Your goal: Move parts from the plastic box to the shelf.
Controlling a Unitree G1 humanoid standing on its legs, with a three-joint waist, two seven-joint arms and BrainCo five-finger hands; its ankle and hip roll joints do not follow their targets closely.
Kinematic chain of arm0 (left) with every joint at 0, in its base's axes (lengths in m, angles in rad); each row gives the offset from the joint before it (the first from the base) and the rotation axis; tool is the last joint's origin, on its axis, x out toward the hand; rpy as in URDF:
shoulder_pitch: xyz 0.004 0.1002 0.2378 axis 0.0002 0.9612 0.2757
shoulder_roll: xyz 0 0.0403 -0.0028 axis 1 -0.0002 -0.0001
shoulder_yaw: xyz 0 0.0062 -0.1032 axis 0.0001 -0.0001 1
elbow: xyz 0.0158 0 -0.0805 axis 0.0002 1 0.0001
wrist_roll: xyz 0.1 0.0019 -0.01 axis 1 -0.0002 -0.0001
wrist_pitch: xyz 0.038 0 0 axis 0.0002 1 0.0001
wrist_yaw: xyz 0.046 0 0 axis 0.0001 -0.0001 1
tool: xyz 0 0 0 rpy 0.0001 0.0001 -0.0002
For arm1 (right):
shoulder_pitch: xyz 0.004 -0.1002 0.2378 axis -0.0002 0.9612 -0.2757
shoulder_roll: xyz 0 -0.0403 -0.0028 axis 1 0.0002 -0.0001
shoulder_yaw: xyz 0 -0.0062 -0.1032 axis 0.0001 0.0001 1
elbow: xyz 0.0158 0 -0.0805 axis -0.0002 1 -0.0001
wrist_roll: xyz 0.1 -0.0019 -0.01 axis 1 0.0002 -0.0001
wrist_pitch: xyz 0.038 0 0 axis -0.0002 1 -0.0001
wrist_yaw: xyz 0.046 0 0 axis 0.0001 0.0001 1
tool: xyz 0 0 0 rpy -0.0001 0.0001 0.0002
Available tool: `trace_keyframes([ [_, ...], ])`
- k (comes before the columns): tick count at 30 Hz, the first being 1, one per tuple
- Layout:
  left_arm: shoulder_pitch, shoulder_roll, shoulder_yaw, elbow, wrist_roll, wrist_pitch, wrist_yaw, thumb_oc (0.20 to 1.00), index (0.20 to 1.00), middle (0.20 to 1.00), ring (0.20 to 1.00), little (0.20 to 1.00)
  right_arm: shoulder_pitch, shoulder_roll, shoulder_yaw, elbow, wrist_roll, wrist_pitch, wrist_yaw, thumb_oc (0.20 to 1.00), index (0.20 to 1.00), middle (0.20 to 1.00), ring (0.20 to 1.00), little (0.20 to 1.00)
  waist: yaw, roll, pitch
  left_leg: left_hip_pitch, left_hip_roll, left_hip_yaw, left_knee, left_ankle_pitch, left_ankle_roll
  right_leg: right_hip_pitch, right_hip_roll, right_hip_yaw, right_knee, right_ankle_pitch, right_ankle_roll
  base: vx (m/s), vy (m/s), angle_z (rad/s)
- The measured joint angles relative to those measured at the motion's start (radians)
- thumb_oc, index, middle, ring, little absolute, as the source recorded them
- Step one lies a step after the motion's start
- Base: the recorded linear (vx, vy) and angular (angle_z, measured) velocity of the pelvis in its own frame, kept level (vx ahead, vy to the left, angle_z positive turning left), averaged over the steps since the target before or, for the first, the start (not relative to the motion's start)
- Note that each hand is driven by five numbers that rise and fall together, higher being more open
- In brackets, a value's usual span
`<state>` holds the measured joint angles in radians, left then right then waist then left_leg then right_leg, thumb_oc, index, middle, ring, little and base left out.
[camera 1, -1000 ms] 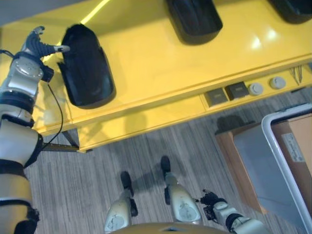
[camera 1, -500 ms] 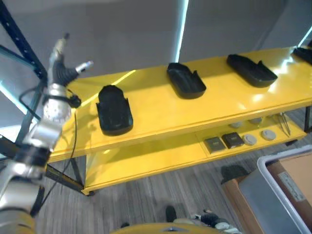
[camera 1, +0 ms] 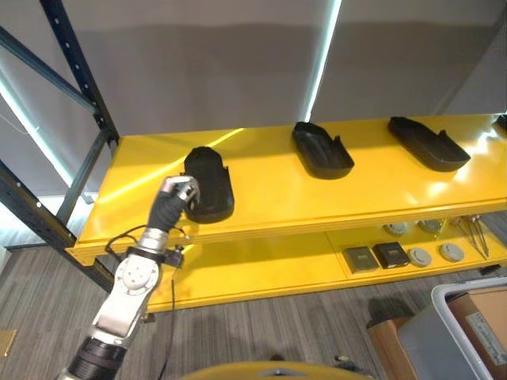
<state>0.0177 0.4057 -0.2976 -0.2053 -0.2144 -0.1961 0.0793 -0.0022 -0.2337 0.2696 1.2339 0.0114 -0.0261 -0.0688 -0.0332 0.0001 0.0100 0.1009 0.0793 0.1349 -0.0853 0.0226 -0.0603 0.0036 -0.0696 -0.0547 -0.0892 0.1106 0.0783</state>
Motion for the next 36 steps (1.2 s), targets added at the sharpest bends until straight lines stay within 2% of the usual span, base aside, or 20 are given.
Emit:
trace_keyframes([
  [1, 0.011, 0.0, -0.033, 0.046, -0.001, 0.014, -0.024, 0.2, 0.2, 0.2, 0.2, 0.2, -0.008, 0.007, 0.0, 0.0, 0.001, -0.001, -0.001, 1.0, 1.0, 1.0, 1.0, 1.0, -0.001, 0.006, 0.004, 0.0, 0.001, 0.001, 0.0, 0.0, 0.0, -0.001, 0.001, 0.001, 0.0, 0.002, 0.002, 0.0, -0.013, -0.04],
  [5, 0.017, 0.003, -0.039, 0.12, -0.019, 0.044, -0.05, 0.2, 0.2, 0.2, 0.2, 0.2, -0.014, 0.012, -0.004, -0.006, 0.012, -0.014, -0.005, 1.0, 1.0, 1.0, 1.0, 1.0, -0.008, 0.006, 0.029, -0.015, 0.002, 0.003, 0.0, 0.002, -0.001, -0.018, 0.003, 0.005, 0.0, 0.005, 0.003, 0.0, -0.009, -0.02],
  [15, 0.023, 0.007, 0.014, 0.181, 0.005, 0.067, -0.031, 0.2, 0.2, 0.2, 0.2, 0.2, -0.006, 0.032, -0.018, -0.001, 0.022, -0.022, -0.007, 1.0, 1.0, 1.0, 1.0, 1.0, -0.023, -0.029, 0.054, -0.029, 0.002, 0.022, 0.006, 0.004, -0.004, -0.042, 0.005, 0.021, 0.0, 0.014, 0.001, 0.03, -0.012, -0.05],
  [19, -0.001, 0.007, 0.03, 0.207, 0.042, 0.067, 0.007, 0.2, 0.2, 0.2, 0.2, 0.2, -0.006, 0.034, -0.018, -0.001, 0.022, -0.023, -0.007, 1.0, 1.0, 1.0, 1.0, 1.0, -0.029, -0.034, 0.055, -0.028, 0.002, 0.029, 0.005, 0.002, -0.002, -0.044, 0.005, 0.029, 0.0, 0.013, 0.003, 0.02, -0.005, -0.05],
  [25, -0.111, -0.009, 0.032, 0.34, 0.087, 0.067, 0.093, 0.2, 0.2, 0.2, 0.2, 0.2, -0.008, 0.035, -0.004, -0.004, 0.021, -0.023, -0.008, 1.0, 1.0, 1.0, 1.0, 1.0, -0.04, -0.043, 0.049, -0.032, 0.001, 0.042, 0.0, -0.002, -0.001, -0.056, 0.006, 0.042, 0.0, 0.012, 0.005, 0.02, -0.002, -0.06],
  [29, -0.212, -0.026, 0.023, 0.466, 0.128, 0.07, 0.159, 0.2, 0.2, 0.2, 0.2, 0.2, -0.007, 0.037, 0.014, -0.017, 0.021, -0.023, -0.008, 1.0, 1.0, 1.0, 1.0, 1.0, -0.063, -0.052, 0.042, -0.031, 0.001, 0.055, 0.002, 0.0, -0.003, -0.061, 0.007, 0.053, 0.0, 0.016, 0.006, 0.02, 0.003, -0.09],
  [32, -0.327, -0.03, 0.024, 0.606, 0.154, 0.082, 0.218, 0.2, 0.2, 0.2, 0.2, 0.2, -0.004, 0.037, 0.041, -0.041, 0.021, -0.025, -0.009, 1.0, 1.0, 1.0, 1.0, 1.0, -0.101, -0.056, 0.023, -0.032, 0.0, 0.07, 0.006, -0.001, -0.002, -0.07, 0.008, 0.068, 0.0, 0.024, 0.003, 0.02, 0.009, -0.15],
  [36, -0.345, -0.029, 0.025, 0.618, 0.16, 0.09, 0.259, 0.2, 0.2, 0.2, 0.2, 0.2, -0.002, 0.037, 0.041, -0.041, 0.021, -0.039, -0.01, 1.0, 1.0, 1.0, 1.0, 1.0, -0.116, -0.056, 0.023, -0.029, 0.0, 0.087, 0.006, -0.002, -0.001, -0.075, 0.01, 0.082, 0.0, 0.028, 0.003, 0.01, 0.003, -0.13],
])
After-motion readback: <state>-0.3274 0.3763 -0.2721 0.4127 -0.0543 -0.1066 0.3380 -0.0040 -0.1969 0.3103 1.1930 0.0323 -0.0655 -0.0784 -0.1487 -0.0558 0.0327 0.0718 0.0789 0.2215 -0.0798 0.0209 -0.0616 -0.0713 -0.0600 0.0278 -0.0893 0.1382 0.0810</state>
